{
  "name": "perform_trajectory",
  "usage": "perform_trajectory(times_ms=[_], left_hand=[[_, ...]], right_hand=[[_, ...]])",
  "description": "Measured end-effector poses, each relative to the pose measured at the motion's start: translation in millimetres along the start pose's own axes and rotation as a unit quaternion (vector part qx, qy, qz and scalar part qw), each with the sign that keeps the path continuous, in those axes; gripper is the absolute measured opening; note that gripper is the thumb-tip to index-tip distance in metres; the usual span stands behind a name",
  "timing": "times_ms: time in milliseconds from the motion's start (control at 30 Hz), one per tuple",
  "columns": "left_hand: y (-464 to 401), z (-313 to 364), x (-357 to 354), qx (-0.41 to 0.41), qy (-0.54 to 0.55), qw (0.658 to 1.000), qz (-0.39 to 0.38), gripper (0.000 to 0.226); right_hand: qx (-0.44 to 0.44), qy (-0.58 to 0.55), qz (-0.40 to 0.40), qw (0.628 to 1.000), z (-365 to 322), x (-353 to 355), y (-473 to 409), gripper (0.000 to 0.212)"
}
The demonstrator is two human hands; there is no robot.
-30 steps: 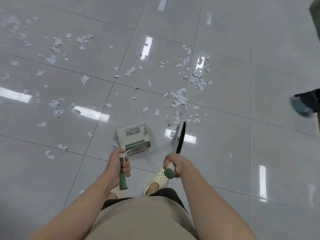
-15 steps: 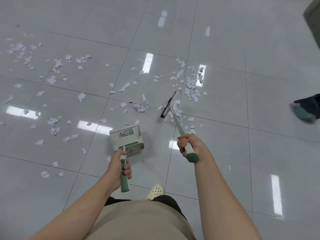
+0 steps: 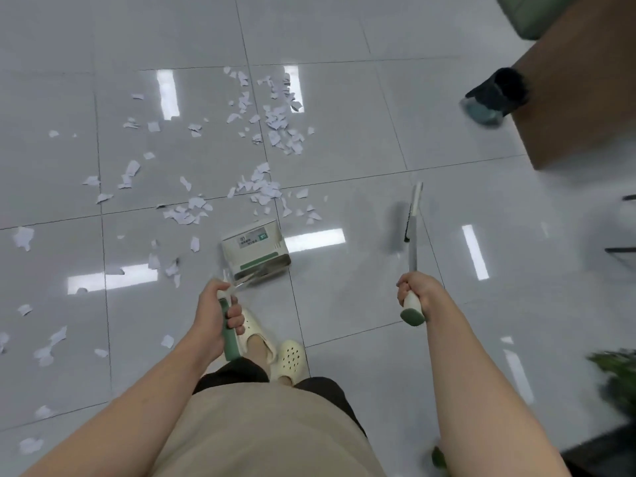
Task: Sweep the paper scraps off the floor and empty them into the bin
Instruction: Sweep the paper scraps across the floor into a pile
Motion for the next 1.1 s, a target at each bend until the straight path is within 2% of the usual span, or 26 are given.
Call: perform_trajectory(times_ms=[133,233,333,400,567,733,933,1100], left_hand=[[-12,22,-2,0.014,-0.008,1.000,0.001,0.026],[-20,34,8,0.019,-0.016,1.000,0.008,0.027],[-25,44,18,0.017,-0.021,1.000,0.014,0.027],[-30,49,23,0.019,-0.008,1.000,0.021,0.027],[-35,68,27,0.031,0.052,0.997,0.047,0.025],[-33,93,42,0.012,0.121,0.990,0.076,0.023],[-31,116,51,-0.014,0.199,0.973,0.112,0.022],[-24,130,17,-0.038,0.252,0.958,0.130,0.024]], right_hand=[[-0.012,0.072,0.067,0.995,1,22,-32,0.009],[-0.020,0.118,0.056,0.991,1,15,-56,0.012],[-0.040,0.140,0.008,0.989,3,-27,-47,0.010],[-0.059,0.141,-0.039,0.988,5,-73,-27,0.018],[-0.073,0.172,-0.123,0.975,7,-192,43,0.018],[-0.078,0.206,-0.215,0.951,-5,-279,90,0.012],[-0.122,0.151,-0.326,0.925,-78,-327,90,0.032],[-0.160,0.111,-0.376,0.906,-147,-323,92,0.030]])
Point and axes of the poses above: each hand's wrist, its own y-axis away from the middle knuckle, its own x-axis out of the back of the hand, z = x × y, the point moved 3 cm from there along -y, towards the middle knuckle, and after that the axes turned 7 degrees about z, right-handed, at the moved point
